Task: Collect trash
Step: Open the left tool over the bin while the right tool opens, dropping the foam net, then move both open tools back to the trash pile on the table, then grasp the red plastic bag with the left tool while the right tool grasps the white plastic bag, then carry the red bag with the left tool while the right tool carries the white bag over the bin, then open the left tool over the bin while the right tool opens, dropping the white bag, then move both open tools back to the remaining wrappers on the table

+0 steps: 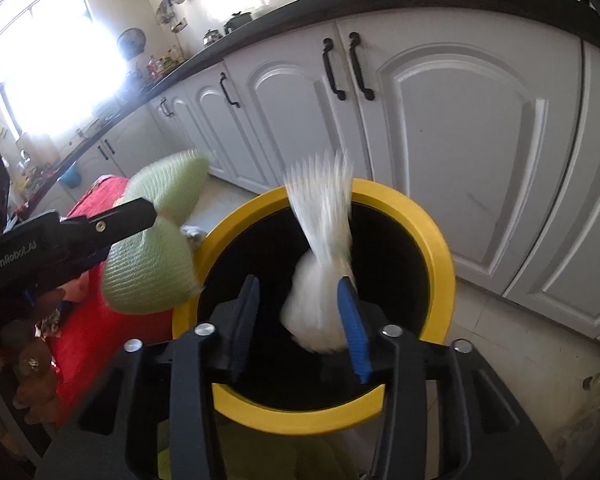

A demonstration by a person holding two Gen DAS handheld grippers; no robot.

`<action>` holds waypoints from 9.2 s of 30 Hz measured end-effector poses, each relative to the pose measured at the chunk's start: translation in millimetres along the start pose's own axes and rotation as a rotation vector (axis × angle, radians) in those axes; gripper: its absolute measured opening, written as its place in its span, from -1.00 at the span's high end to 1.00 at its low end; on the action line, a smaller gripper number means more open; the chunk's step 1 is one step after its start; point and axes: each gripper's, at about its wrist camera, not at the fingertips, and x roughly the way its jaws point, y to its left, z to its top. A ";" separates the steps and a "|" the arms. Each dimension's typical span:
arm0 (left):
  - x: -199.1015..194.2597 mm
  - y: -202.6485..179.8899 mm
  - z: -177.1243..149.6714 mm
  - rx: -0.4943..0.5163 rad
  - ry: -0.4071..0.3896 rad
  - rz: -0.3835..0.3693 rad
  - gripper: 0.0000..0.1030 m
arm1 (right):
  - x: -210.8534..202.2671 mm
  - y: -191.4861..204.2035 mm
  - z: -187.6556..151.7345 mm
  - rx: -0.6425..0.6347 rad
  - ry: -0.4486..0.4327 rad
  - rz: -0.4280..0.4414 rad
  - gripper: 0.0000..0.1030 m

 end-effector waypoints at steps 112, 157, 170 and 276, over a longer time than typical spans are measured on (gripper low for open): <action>-180.5 217.2 -33.8 -0.360 -0.282 0.258 0.87 | 26.6 223.0 7.8 -0.388 0.023 0.400 0.88; -165.3 56.5 -20.3 -0.020 -0.286 0.133 0.87 | -77.4 101.5 23.7 -0.270 -0.200 0.279 0.88; -129.6 20.5 -20.4 0.054 -0.231 0.089 0.87 | -77.1 59.8 16.8 -0.211 -0.188 0.210 0.88; -193.8 95.4 -15.4 -0.121 -0.393 0.298 -0.79 | -90.3 164.5 -9.1 -0.411 -0.214 0.280 -0.54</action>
